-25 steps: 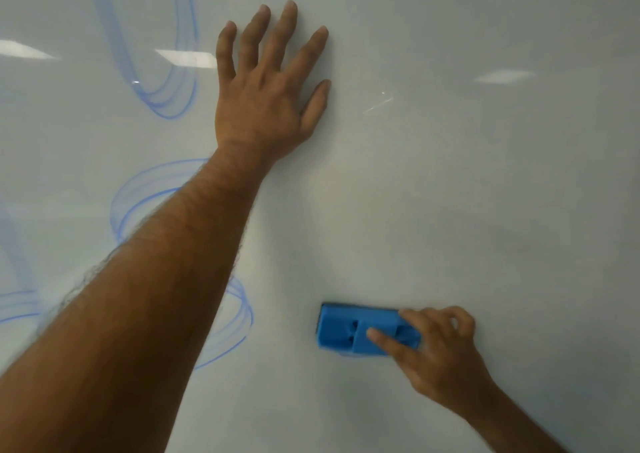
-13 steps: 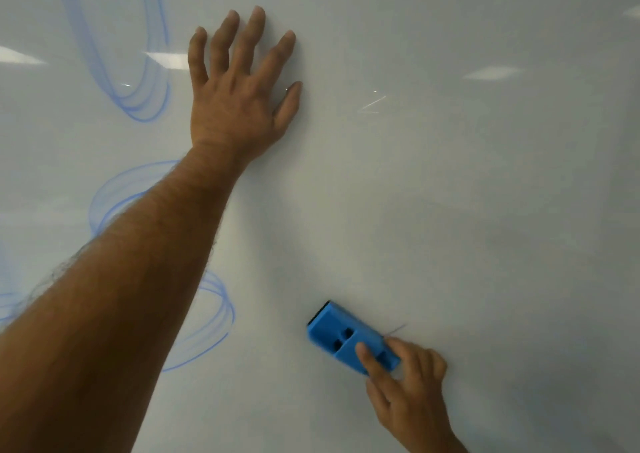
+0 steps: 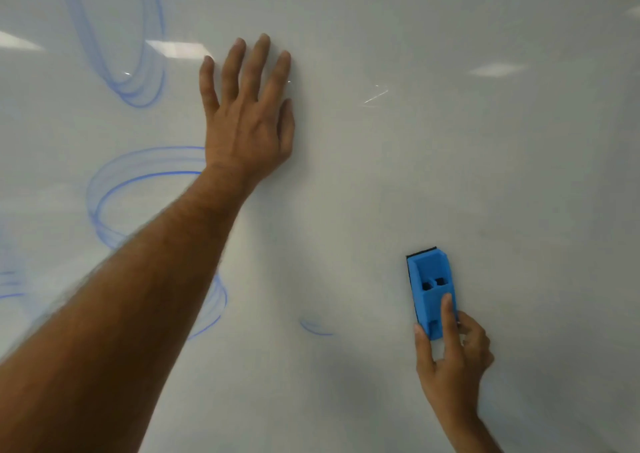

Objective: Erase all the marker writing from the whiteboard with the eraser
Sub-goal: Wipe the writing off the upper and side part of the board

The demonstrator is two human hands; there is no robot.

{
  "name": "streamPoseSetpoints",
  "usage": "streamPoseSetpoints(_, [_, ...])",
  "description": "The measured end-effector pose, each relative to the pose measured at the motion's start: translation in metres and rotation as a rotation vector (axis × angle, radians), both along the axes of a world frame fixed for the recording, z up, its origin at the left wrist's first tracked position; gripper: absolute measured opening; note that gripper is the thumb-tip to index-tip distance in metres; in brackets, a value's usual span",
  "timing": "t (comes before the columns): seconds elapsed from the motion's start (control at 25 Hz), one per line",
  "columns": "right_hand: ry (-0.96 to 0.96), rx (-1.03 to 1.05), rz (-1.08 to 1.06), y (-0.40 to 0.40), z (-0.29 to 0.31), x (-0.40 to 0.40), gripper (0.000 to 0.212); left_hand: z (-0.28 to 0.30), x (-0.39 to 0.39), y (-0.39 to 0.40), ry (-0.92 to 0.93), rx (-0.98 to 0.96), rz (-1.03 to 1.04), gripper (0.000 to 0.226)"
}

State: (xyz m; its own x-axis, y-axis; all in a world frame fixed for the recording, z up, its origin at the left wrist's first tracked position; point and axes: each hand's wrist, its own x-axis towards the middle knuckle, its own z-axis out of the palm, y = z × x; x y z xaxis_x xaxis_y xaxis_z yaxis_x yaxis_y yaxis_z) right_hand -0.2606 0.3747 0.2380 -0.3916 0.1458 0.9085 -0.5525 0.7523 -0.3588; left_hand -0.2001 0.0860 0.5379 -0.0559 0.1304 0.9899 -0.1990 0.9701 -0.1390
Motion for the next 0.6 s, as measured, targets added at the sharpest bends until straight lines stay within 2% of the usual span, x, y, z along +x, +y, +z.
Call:
streamPoseSetpoints(0.08, [-0.011,-0.019,0.072,-0.019,-0.005,0.007,0.073,-0.013,-0.002,0.005,-0.002,-0.027,0.006,0.058])
streamPoseSetpoints(0.16, [0.011,0.072,0.116,-0.04,-0.019,0.016,0.066,-0.024,-0.004,0.007,-0.012,-0.05,0.016,0.059])
streamPoseSetpoints(0.24, [0.102,0.269,0.123,-0.062,-0.039,0.025,0.063,-0.03,-0.005,0.009,-0.015,-0.056,0.02,0.06])
streamPoseSetpoints(0.36, [0.273,0.605,0.088,-0.081,-0.057,0.028,0.084,-0.034,-0.005,0.007,-0.032,-0.075,0.027,0.06])
streamPoseSetpoints(0.44, [0.352,0.731,0.102,-0.078,-0.055,0.025,0.082,-0.035,-0.005,0.004,-0.035,-0.092,0.03,0.06])
streamPoseSetpoints(0.52, [0.378,0.781,0.116,-0.066,-0.045,0.02,0.073,-0.036,-0.005,0.003,-0.027,-0.096,0.035,0.059])
streamPoseSetpoints(0.6, [0.352,0.705,0.084,-0.048,-0.027,0.013,0.069,-0.037,-0.006,0.004,-0.031,-0.094,0.039,0.059])
